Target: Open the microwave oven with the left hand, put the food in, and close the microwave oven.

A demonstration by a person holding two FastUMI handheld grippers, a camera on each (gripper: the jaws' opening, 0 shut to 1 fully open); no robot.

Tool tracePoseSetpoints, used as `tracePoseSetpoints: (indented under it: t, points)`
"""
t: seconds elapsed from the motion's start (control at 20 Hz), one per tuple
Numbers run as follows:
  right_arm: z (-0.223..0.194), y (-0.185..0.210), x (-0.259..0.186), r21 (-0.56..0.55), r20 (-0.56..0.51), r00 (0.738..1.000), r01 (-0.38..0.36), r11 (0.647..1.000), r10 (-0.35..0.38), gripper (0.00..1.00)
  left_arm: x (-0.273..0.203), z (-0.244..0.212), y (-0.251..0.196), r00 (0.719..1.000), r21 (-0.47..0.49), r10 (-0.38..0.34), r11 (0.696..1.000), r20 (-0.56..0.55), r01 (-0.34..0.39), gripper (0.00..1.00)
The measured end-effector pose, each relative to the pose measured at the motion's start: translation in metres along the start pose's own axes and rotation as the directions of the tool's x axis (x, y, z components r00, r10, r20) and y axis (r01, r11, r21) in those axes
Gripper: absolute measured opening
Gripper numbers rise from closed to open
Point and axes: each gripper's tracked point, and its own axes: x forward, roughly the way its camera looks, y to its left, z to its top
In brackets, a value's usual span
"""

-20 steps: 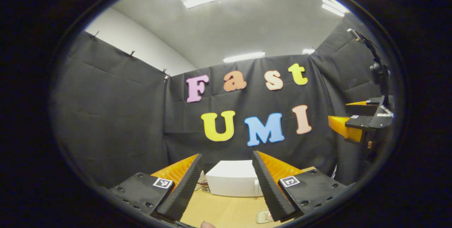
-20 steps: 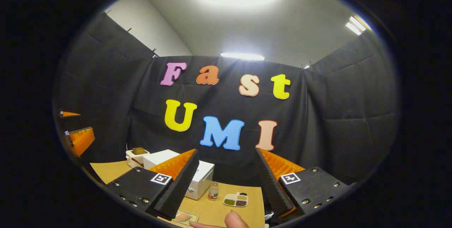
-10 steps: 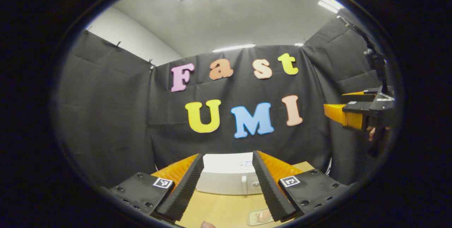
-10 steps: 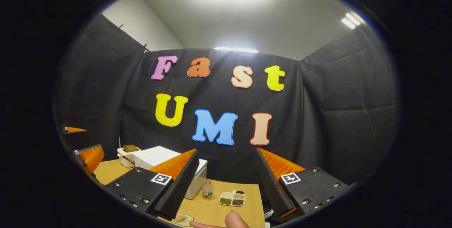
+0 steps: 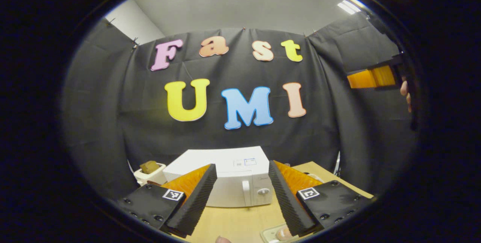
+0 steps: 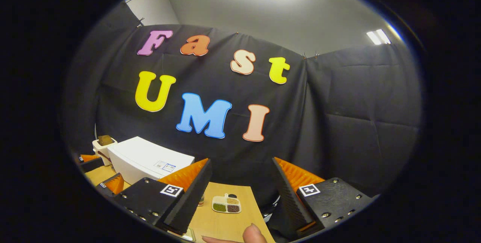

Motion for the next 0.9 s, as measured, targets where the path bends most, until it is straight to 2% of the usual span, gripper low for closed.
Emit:
tracePoseSetpoints:
  t: [0.15, 0.3, 0.7, 0.8, 0.9]
  points:
    - [-0.010, -0.004, 0.008, -0.060, -0.035, 0.996, 0.076, 0.995, -0.078, 0.96, 0.039, -0.051, -0.002, 0.998, -0.021, -0.041, 0.999, -0.056, 0.040, 0.95]
    - [-0.023, -0.004, 0.015, -0.106, -0.084, 0.988, 0.122, 0.987, -0.131, 0.96, 0.070, -0.099, -0.001, 0.993, -0.062, -0.058, 0.997, -0.105, 0.052, 0.94]
    - [-0.059, -0.008, 0.028, -0.210, -0.183, 0.958, 0.179, 0.961, -0.219, 0.96, 0.149, -0.214, -0.006, 0.965, -0.082, -0.075, 0.995, -0.253, 0.056, 0.92]
    - [-0.065, -0.008, 0.030, -0.219, -0.198, 0.953, 0.187, 0.958, -0.231, 0.96, 0.169, -0.229, -0.009, 0.962, -0.086, -0.074, 0.995, -0.262, 0.054, 0.91]
    - [-0.071, -0.004, 0.030, -0.231, -0.213, 0.950, 0.180, 0.956, -0.230, 0.96, 0.185, -0.239, -0.007, 0.961, -0.069, -0.067, 0.996, -0.269, 0.050, 0.84]
